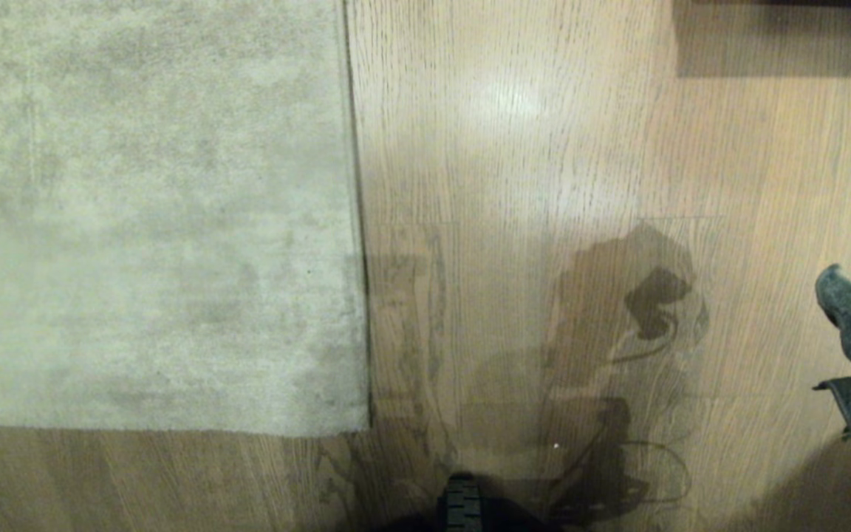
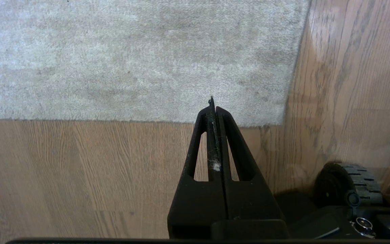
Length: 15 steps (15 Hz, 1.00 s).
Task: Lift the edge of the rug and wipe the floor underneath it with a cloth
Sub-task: Pick up the rag
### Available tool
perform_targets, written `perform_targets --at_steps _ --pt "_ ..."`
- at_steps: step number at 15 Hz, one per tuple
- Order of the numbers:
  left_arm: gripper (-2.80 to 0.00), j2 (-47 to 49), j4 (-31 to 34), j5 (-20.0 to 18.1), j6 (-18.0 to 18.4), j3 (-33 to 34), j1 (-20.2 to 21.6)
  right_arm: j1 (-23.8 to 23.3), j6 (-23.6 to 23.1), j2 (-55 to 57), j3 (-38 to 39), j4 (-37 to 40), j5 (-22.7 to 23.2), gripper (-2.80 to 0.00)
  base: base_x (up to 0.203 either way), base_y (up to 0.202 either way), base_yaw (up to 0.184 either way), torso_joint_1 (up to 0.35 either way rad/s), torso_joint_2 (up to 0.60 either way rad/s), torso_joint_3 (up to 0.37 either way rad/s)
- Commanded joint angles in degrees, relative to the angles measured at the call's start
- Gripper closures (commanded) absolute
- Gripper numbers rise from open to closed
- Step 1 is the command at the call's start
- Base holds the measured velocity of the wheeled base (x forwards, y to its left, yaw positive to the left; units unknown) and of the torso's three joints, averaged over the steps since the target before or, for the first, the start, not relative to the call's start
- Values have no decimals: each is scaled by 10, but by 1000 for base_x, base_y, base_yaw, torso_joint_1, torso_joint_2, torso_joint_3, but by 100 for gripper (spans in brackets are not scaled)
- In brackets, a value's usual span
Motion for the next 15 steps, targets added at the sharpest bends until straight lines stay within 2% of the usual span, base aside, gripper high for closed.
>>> perform_targets --at_steps 1,3,5,9,10,13,15 --pt "0 1 0 0 0 0 0 4 -9 -16 24 -16 -1 0 0 0 0 0 0 0" --pt "0 1 0 0 1 0 0 18 -9 -16 24 -7 -1 0 0 0 0 0 0 0" --pt "0 1 0 0 0 0 0 52 -12 -18 24 19 -14 0 0 0 0 0 0 0" --pt "0 1 0 0 0 0 0 75 -10 -87 24 167 -70 0 0 0 0 0 0 0" --pt "0 1 0 0 1 0 0 77 -8 -107 24 180 -79 0 0 0 0 0 0 0" --pt "0 1 0 0 1 0 0 80 -7 -176 24 248 -65 0 0 0 0 0 0 0" --pt "0 0 0 0 1 0 0 83 -4 -179 24 255 -60 0 0 0 0 0 0 0"
